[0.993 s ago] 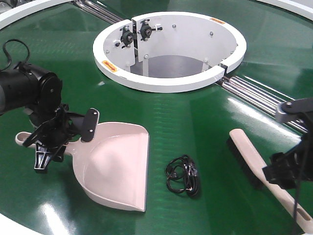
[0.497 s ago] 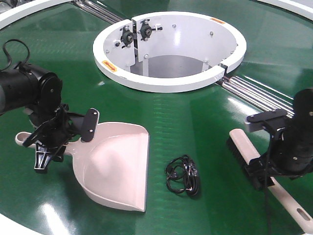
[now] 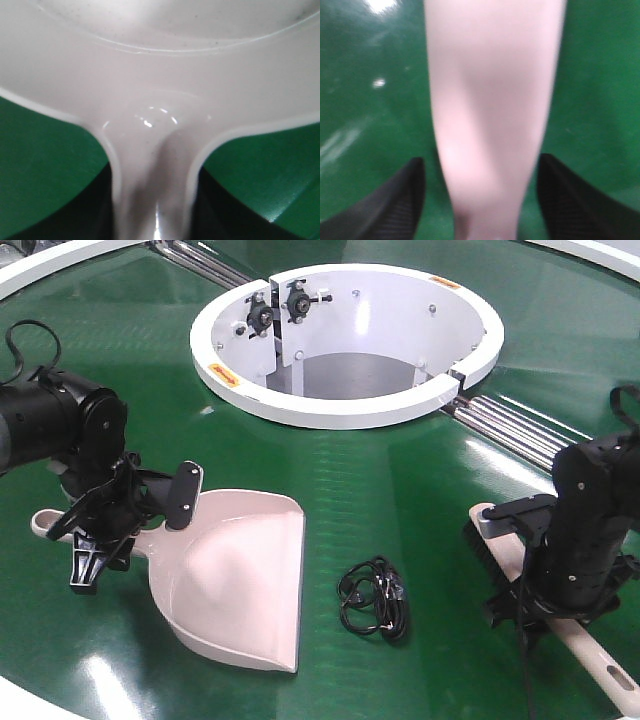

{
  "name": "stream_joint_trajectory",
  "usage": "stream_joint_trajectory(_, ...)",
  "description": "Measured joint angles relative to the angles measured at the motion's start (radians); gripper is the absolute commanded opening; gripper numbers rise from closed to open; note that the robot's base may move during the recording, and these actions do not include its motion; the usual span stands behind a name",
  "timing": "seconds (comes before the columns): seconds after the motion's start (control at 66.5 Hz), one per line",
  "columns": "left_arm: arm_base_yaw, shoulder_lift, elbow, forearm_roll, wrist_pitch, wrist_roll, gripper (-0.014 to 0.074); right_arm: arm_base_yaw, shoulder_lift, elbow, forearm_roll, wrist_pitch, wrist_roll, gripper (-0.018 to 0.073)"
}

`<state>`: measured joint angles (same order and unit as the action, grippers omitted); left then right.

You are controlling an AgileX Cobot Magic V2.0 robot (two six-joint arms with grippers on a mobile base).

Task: Clean and inspect green conveyor with broom and dustpan
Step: 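Grasp the pink hand brush by its handle with the right gripper, then sweep the black cable with the brush into the held dustpan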

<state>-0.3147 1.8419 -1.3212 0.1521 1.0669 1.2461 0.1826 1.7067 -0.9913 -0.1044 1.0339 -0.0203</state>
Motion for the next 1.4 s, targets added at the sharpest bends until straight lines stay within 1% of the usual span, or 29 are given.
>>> stream_joint_trajectory(0.181, 0.0, 0.0, 0.0, 0.0, 0.0, 0.0, -0.0006, 0.0, 0.013, 0.0, 0.0, -0.009, -0.001, 0.0113)
stream_joint_trajectory(0.196, 0.0, 0.0, 0.0, 0.0, 0.0, 0.0, -0.0006, 0.0, 0.012, 0.0, 0.0, -0.01, -0.001, 0.0083)
stream_joint_trajectory(0.271, 0.0, 0.0, 0.0, 0.0, 0.0, 0.0, -0.0006, 0.0, 0.006, 0.0, 0.0, -0.015, 0.0, -0.0001)
stream_joint_trajectory(0.301, 0.0, 0.0, 0.0, 0.0, 0.0, 0.0, -0.0006, 0.0, 0.0, 0.0, 0.0, -0.017, 0.0, -0.0016)
stream_joint_trajectory(0.466, 0.0, 0.0, 0.0, 0.0, 0.0, 0.0, -0.0006, 0.0, -0.064, 0.0, 0.0, -0.021, 0.008, -0.001)
stream_joint_trajectory(0.617, 0.0, 0.0, 0.0, 0.0, 0.0, 0.0, -0.0006, 0.0, -0.154, 0.0, 0.0, -0.015, 0.035, -0.0008)
stream_joint_trajectory(0.812, 0.0, 0.0, 0.0, 0.0, 0.0, 0.0, -0.0006, 0.0, -0.297, 0.005, 0.0, 0.03, 0.056, -0.0006)
stream_joint_trajectory(0.933, 0.0, 0.0, 0.0, 0.0, 0.0, 0.0, -0.0006, 0.0, -0.375, 0.042, 0.01, 0.038, 0.077, -0.0005)
stream_joint_trajectory(1.023, 0.0, 0.0, 0.0, 0.0, 0.0, 0.0, -0.0006, 0.001, -0.419, 0.1, 0.045, 0.041, 0.081, -0.0005)
stream_joint_trajectory(1.159, 0.0, 0.0, 0.0, 0.0, 0.0, 0.0, -0.0006, 0.037, -0.471, 0.209, 0.092, 0.028, 0.088, -0.0005)
stream_joint_trajectory(1.219, 0.0, 0.0, 0.0, 0.0, 0.0, 0.0, -0.0006, 0.063, -0.475, 0.246, 0.104, 0.022, 0.111, -0.0005)
stream_joint_trajectory(1.399, 0.0, 0.0, 0.0, 0.0, 0.0, 0.0, -0.0006, 0.149, -0.434, 0.259, 0.116, 0.008, 0.178, -0.0005)
